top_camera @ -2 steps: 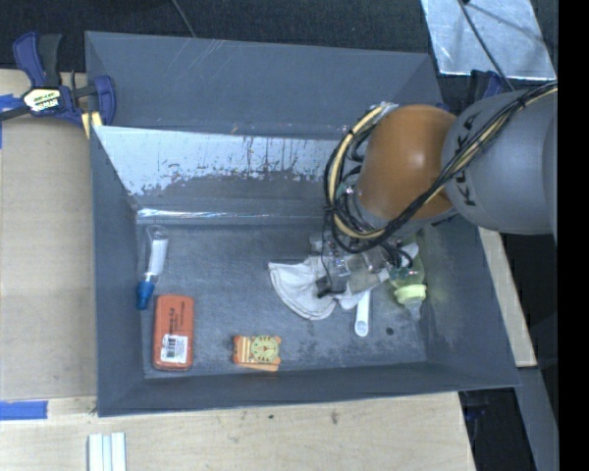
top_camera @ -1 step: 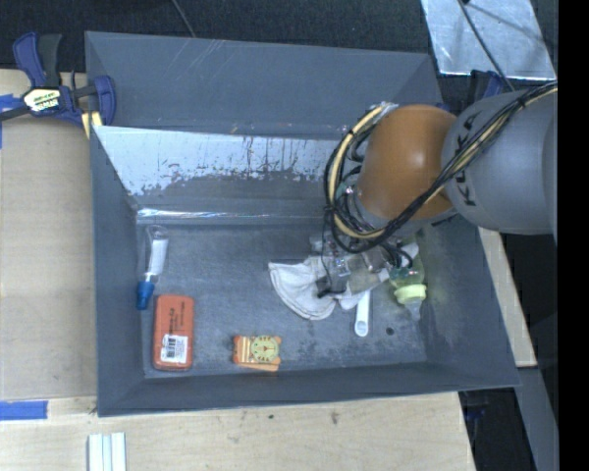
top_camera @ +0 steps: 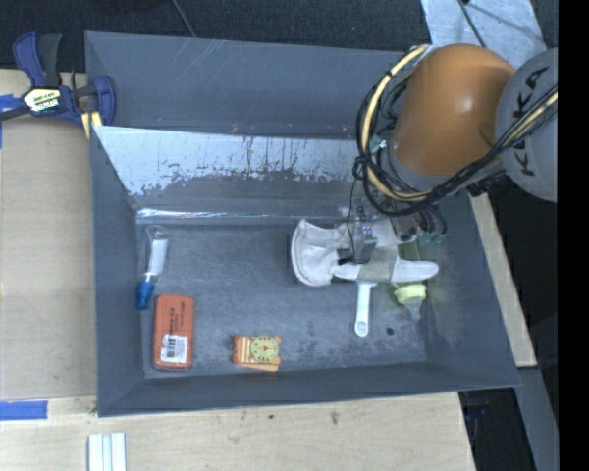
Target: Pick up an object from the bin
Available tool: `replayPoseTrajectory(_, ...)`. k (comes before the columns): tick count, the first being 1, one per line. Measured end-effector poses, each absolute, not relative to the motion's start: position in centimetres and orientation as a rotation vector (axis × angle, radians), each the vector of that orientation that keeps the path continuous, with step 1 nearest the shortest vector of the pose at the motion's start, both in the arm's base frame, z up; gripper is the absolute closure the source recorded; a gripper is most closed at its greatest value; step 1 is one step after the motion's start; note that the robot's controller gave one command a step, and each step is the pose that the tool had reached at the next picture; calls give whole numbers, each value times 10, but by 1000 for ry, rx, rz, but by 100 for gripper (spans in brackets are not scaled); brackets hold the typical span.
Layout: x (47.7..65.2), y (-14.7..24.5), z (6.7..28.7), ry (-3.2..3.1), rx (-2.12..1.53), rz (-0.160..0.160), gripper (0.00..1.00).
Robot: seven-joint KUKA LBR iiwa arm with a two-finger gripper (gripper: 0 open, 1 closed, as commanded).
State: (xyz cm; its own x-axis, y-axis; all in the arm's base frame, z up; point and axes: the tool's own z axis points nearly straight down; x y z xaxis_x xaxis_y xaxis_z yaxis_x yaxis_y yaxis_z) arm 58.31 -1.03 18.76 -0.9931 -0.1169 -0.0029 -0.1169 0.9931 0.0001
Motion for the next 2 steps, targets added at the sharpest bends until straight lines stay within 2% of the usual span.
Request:
replayPoseTrajectory(1,583,-10,188,3133,-183,1,100)
replayPoseTrajectory(2,582,-11,238,3140,-177,1,100)
